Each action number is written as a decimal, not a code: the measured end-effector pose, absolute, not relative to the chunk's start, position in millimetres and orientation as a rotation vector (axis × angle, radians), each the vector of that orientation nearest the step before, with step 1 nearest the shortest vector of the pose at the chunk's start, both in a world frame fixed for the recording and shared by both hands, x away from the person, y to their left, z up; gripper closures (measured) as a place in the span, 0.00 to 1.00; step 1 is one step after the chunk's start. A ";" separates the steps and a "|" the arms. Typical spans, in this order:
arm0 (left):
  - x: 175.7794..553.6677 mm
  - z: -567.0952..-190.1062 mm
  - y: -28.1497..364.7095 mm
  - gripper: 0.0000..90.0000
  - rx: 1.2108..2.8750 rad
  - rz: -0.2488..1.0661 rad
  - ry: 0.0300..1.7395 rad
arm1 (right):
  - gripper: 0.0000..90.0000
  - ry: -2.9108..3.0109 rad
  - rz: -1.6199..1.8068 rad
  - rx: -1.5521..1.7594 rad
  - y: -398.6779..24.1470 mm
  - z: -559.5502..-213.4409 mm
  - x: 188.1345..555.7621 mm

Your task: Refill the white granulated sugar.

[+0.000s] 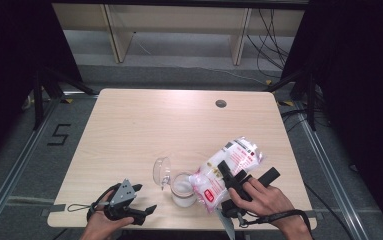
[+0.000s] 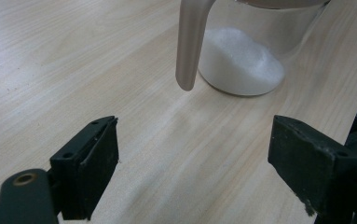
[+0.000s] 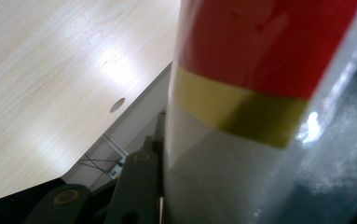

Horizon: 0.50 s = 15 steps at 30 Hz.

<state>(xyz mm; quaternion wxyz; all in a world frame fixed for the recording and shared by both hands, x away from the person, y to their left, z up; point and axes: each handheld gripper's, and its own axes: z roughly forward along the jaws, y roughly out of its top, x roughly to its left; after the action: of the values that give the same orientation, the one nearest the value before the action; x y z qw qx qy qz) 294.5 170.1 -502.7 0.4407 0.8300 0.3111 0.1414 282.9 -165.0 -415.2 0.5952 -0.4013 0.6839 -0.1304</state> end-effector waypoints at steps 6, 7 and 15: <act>294.5 -502.6 170.1 0.18 2.062 0.351 0.773 | 0.79 1.597 -0.290 -0.907 -166.6 -415.5 282.7; 294.5 -502.6 170.1 0.18 2.061 0.351 0.772 | 0.79 1.590 -0.292 -0.917 -166.7 -414.8 282.7; 294.5 -502.6 170.2 0.18 2.061 0.351 0.773 | 0.79 1.587 -0.296 -0.912 -166.7 -412.6 282.0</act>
<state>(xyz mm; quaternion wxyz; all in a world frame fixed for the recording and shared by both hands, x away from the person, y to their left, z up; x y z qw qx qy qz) 294.5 170.2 -502.6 0.4405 0.8301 0.3114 0.1412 282.0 -166.7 -412.6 0.6002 -0.3936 0.6845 -0.1275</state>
